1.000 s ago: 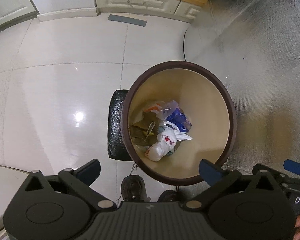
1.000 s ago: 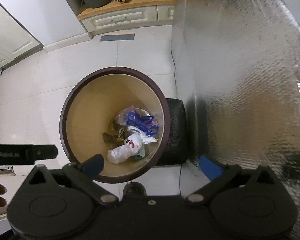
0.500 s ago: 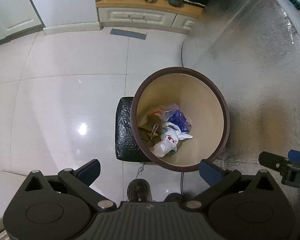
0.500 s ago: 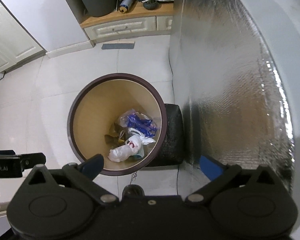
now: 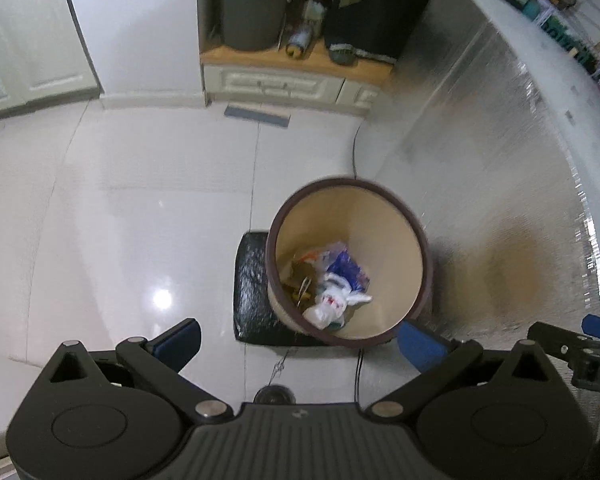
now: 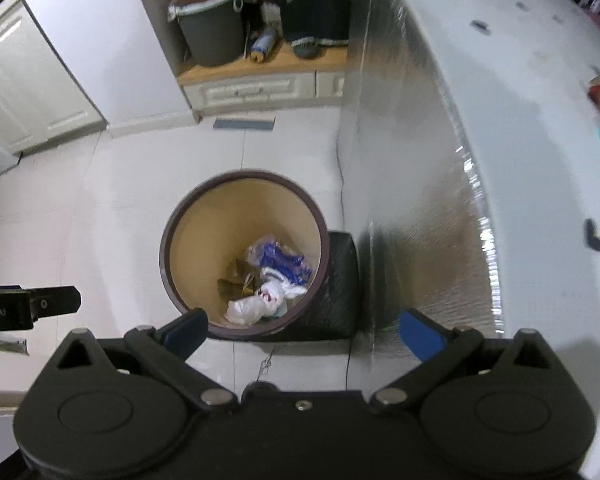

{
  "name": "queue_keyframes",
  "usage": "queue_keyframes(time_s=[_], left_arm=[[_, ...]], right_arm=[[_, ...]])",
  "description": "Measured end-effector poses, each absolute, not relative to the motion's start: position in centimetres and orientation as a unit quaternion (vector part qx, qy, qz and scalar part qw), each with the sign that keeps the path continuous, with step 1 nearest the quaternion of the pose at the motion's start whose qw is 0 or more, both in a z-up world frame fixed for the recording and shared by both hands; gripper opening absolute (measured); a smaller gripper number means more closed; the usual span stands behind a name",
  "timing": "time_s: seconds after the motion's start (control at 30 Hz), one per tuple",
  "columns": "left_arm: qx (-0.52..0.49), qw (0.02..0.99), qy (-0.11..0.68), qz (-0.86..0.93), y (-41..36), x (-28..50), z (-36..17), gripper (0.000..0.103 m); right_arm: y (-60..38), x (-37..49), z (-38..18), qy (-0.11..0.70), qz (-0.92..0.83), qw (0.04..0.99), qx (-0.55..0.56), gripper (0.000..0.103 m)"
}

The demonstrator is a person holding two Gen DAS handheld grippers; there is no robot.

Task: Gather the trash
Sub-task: 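Move both open tools back over the table toward the red snack box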

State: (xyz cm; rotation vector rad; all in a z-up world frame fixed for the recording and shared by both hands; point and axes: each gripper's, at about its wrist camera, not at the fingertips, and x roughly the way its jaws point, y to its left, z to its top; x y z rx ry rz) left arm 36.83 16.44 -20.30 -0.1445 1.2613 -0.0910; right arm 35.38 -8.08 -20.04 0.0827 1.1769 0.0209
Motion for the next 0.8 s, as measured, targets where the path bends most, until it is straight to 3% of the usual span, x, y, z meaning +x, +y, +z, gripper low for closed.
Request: queue_keyframes(time_s=[0.8], left_arm=[[-0.037,0.889,0.424,-0.171,10.6,37.7,-6.6,0.103]], right_arm=[[-14.2,29.4,-4.6,0.359,-0.091,0.924,0.097,0.103]])
